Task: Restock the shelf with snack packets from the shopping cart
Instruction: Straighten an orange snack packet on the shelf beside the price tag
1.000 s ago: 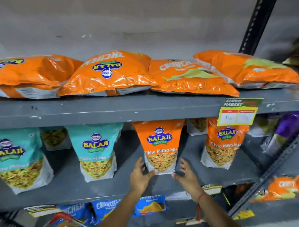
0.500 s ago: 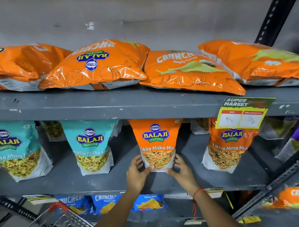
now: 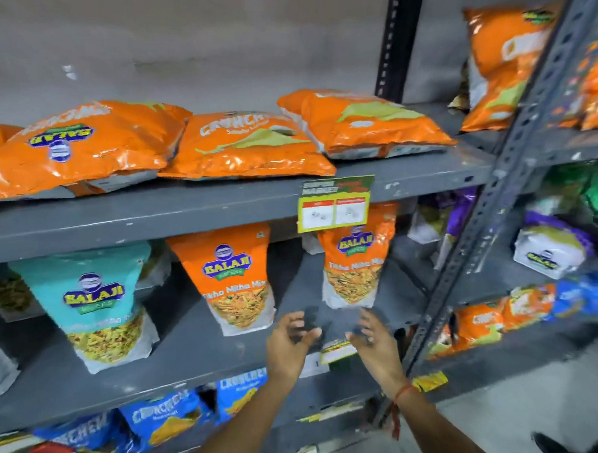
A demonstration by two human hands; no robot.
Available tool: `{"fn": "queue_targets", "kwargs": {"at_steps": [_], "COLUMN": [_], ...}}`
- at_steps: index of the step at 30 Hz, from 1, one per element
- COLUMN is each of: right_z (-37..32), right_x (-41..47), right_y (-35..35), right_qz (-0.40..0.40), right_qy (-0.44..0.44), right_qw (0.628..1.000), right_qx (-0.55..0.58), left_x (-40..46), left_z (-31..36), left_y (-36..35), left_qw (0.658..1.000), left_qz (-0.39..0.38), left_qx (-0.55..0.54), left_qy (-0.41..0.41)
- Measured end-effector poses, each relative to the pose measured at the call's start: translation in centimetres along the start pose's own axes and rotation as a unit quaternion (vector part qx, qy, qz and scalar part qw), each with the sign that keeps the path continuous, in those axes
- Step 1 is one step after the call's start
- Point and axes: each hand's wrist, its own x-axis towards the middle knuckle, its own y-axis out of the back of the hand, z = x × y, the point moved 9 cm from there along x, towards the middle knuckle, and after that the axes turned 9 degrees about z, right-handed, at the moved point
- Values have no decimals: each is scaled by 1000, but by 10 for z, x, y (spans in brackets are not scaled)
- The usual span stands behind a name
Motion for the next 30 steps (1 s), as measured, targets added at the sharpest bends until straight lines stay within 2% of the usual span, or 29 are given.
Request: {"fn": "queue_targets", "kwargs": {"at_steps": [5,13,18,26,30], "right_z": [10,26,31,35,34], "right_x": [40,109,129,132,108], "right_y": [33,30,26,27,36], "right_qz": [-13,-67,-81,-78,-17], "right_qy": [-9,6,20,24,-15], "right_qw": [1000,997,992,992,999], "right_qx": [-18,-43,-90,-100,-46], "left_x": [8,54,58,54,39], "left_z": [9,16,1,-4,-4], "left_y": [-58,-109,-115,-115,-89], "left_qw": [999,995,997,997,995], "left_qz": [-36,-59,-19,-14,-1], "left_qx": [2,-50,-36,-49,-71], "left_qy": [30,61,63,59,66]}}
